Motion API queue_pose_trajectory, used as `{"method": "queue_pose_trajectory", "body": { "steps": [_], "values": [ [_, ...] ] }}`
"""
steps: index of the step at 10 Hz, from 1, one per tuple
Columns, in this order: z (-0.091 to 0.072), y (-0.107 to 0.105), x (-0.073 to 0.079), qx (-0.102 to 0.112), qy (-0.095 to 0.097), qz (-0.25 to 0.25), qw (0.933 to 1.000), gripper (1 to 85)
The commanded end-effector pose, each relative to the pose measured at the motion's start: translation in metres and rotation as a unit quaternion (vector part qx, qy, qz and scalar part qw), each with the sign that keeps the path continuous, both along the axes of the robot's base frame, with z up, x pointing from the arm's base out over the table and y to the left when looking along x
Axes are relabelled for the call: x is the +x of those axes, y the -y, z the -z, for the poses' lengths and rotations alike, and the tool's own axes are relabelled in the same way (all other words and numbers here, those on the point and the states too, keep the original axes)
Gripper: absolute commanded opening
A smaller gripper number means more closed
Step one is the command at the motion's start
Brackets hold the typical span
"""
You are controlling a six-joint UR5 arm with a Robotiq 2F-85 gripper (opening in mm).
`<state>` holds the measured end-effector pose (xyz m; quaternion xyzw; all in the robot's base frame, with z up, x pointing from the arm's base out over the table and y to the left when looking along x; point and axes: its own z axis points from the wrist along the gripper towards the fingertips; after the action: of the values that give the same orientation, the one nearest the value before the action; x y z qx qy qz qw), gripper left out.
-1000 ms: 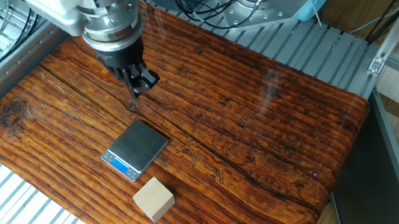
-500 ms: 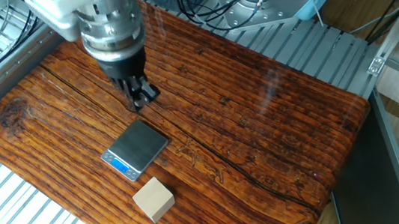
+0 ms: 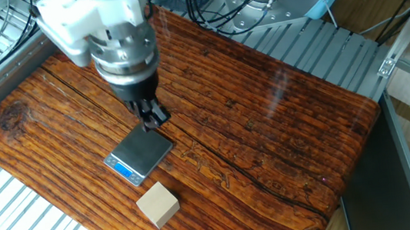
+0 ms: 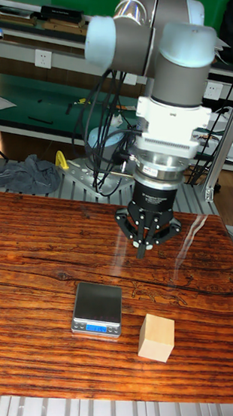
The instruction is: Place the block on the scale
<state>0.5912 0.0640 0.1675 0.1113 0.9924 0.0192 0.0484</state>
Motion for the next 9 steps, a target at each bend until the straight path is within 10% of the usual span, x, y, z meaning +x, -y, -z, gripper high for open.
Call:
{"method": "queue_pose_trajectory", "body": {
  "steps": [1,4,9],
  "values": [
    [0.003,-0.005,0.005,-0.007,0.011,0.003,0.9999,1.0],
    [-0.004,-0.018,0.001,0.010,0.010,0.000,0.9999,1.0],
    [-0.001,0.002,-0.020,-0.028,-0.031,-0.023,0.9989,1.0]
  ]
}}
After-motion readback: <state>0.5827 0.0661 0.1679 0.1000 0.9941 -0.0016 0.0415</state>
